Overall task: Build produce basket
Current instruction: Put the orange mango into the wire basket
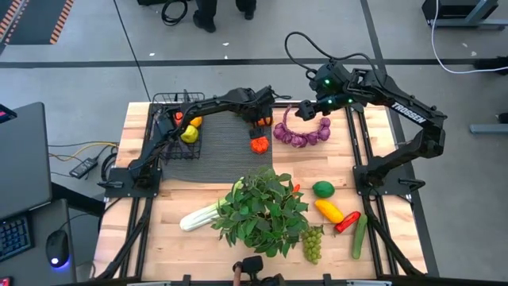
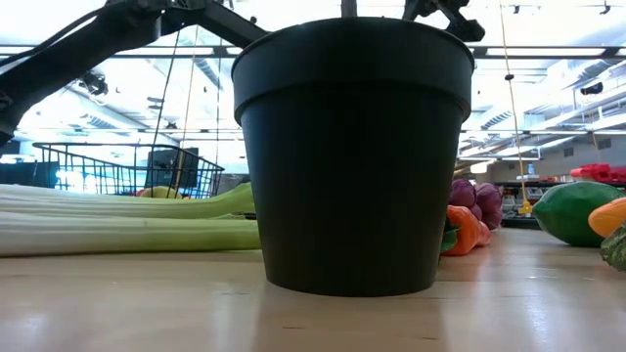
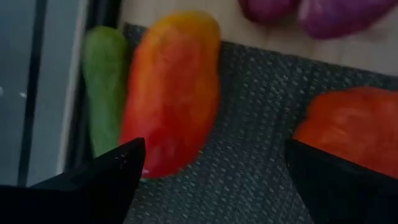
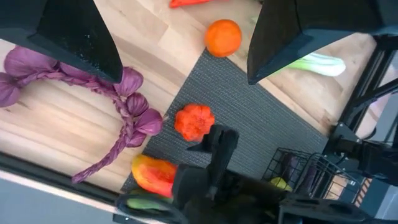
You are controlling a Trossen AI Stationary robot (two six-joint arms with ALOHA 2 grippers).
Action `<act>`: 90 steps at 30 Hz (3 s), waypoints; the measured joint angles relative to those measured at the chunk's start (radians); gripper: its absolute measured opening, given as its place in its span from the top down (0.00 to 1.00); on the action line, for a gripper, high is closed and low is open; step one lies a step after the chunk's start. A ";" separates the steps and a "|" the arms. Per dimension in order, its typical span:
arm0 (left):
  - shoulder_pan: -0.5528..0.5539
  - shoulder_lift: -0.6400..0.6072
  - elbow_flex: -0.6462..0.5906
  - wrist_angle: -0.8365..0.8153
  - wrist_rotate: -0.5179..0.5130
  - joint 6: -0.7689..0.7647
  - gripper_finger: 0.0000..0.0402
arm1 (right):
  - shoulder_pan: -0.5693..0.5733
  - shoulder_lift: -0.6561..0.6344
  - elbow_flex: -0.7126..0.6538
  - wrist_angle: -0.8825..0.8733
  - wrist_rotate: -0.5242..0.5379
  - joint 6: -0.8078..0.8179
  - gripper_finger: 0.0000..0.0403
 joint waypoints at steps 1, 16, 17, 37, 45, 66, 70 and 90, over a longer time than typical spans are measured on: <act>0.004 0.000 0.001 0.009 -0.003 0.006 0.04 | 0.000 0.000 0.000 0.000 -0.004 0.004 0.14; 0.025 0.030 0.001 0.001 0.015 0.037 0.04 | 0.029 0.000 0.000 0.000 -0.031 0.062 0.14; 0.022 0.040 0.001 0.000 0.019 0.037 0.04 | 0.031 0.000 0.000 0.001 -0.029 0.070 0.14; 0.018 0.059 0.000 0.102 0.020 -0.121 0.04 | 0.047 -0.003 0.000 0.001 -0.034 0.109 0.14; 0.024 0.073 0.001 0.106 0.020 -0.141 0.04 | 0.054 -0.003 0.000 -0.004 -0.036 0.109 0.14; 0.021 0.075 0.001 0.060 0.020 -0.225 0.47 | 0.054 -0.002 0.000 -0.005 -0.031 0.091 0.14; 0.020 0.073 0.036 -0.065 0.036 -0.226 0.44 | 0.054 -0.002 0.000 -0.005 -0.028 0.070 0.14; -0.023 -0.046 0.310 -0.555 0.064 -0.272 0.41 | 0.051 -0.002 0.000 -0.006 0.017 -0.059 0.14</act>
